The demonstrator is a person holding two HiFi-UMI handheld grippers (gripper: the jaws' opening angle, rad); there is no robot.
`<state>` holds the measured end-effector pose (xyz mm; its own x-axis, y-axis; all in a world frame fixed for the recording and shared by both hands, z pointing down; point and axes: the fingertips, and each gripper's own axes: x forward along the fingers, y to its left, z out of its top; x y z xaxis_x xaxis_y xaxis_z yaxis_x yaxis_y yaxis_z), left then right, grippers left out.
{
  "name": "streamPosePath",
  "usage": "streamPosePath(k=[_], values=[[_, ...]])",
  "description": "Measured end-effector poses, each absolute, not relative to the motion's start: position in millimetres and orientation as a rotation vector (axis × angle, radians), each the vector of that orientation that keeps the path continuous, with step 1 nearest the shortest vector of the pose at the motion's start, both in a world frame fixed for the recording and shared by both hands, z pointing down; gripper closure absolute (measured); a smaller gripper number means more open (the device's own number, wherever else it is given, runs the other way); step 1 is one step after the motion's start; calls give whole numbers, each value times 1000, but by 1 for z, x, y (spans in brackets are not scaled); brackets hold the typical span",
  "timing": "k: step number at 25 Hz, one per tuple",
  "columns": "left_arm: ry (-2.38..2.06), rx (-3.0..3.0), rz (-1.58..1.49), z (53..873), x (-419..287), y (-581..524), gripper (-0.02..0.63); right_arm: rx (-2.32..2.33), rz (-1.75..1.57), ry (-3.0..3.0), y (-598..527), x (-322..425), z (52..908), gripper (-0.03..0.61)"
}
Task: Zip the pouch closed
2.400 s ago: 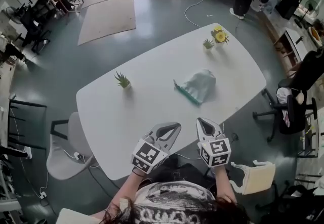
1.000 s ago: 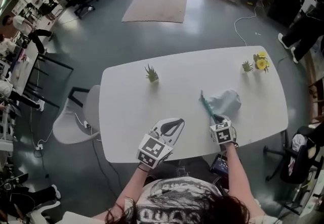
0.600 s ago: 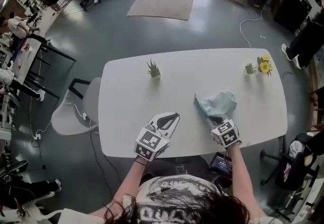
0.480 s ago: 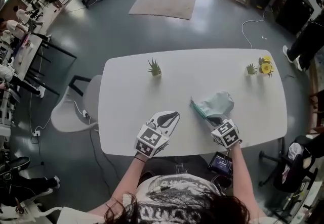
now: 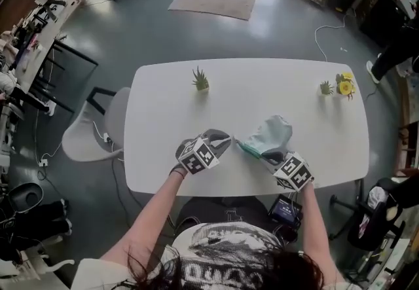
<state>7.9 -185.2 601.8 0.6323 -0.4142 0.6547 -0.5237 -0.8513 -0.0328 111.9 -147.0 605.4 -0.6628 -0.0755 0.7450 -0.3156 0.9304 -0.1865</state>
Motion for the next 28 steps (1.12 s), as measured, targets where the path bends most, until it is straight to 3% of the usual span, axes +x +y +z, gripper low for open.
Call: streamPosePath(k=[3,18,22,28], values=[[-624,2707,1137,621,14,-186,466,271,388,-2274,-146,113,607,554],[-76,2851,1895,668,31,-195,494,256,404,-2275,-145,113,609,554],[50,2844,1951,675,39,-192,499,266,408,-2278,-145,116,608,554],[72,2834,1949,680,39,-185,583,345,392,-2277,-155,123,610,554]])
